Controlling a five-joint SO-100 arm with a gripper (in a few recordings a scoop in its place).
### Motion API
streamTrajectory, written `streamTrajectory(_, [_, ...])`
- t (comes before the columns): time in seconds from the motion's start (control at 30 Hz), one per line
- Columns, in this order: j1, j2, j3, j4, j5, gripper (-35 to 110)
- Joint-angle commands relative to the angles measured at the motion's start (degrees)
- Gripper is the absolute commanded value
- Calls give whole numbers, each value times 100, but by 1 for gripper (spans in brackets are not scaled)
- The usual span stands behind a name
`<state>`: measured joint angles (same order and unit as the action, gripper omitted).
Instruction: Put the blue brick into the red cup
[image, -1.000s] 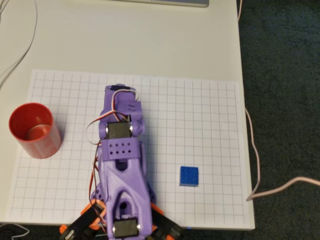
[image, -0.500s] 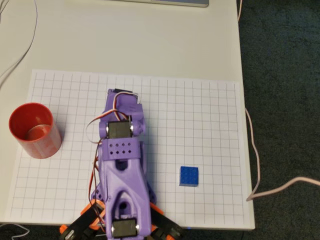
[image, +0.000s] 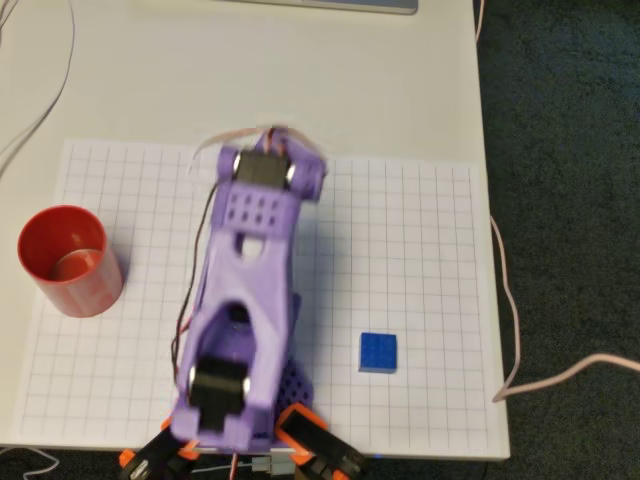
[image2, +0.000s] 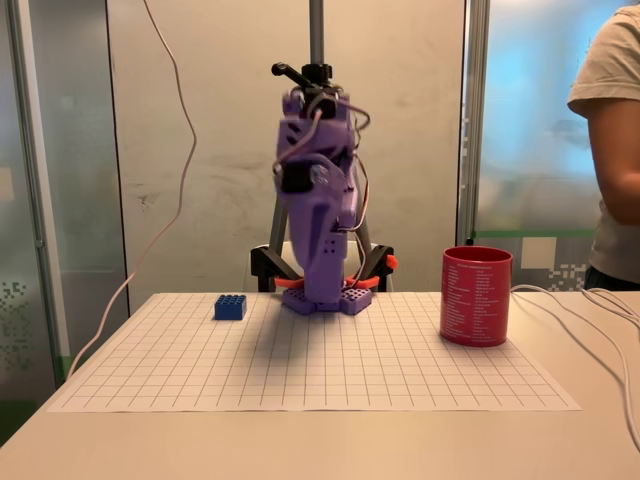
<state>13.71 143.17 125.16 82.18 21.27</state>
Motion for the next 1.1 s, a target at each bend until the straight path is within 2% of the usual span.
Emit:
streamTrajectory(0.0, [958, -562, -1854, 246, 308, 0])
streamTrajectory(0.2, [2285, -879, -1644, 70, -281, 0])
streamTrajectory(0.33, [3463, -1072, -1090, -114, -105, 0])
streamTrajectory(0.47, [4614, -1274, -650, -237, -466, 0])
streamTrajectory(0.57, [5098, -1292, -501, -281, -773, 0])
streamTrajectory(0.7, [5722, -1318, -343, 141, -193, 0])
streamTrajectory(0.87, [5880, -1450, 88, -237, -176, 0])
streamTrajectory(1.07, [5634, -1767, 527, -167, 606, 0])
